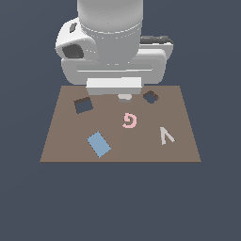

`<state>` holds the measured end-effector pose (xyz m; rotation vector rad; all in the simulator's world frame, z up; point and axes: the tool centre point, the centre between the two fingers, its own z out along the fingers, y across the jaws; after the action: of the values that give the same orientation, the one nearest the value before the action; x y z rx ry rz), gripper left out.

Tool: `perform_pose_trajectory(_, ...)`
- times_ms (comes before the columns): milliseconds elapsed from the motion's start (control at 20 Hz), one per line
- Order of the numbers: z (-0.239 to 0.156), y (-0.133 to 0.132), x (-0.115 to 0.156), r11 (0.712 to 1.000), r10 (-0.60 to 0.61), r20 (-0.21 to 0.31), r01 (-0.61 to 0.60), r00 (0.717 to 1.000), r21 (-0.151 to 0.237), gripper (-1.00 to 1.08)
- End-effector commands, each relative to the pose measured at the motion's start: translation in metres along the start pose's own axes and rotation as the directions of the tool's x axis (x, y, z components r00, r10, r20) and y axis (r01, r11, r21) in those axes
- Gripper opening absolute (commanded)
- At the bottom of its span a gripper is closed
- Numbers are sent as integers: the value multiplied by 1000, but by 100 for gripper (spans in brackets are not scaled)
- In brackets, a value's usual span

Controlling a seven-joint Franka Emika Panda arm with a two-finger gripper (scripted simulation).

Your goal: Insert a designated object into the corresponding slot on a board.

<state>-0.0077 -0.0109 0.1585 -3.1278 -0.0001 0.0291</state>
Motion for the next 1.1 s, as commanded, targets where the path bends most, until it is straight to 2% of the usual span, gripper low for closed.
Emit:
perform_pose_trajectory(0,0,0,0,1000,0,0,0,1000,0,100)
perform_pose_trajectory(500,17,-4,-14,1000,13,-3,-13,1000,-2,100)
perform_pose_trajectory(1050,74,-17,-59,999,53,-13,-53,999,-8,100)
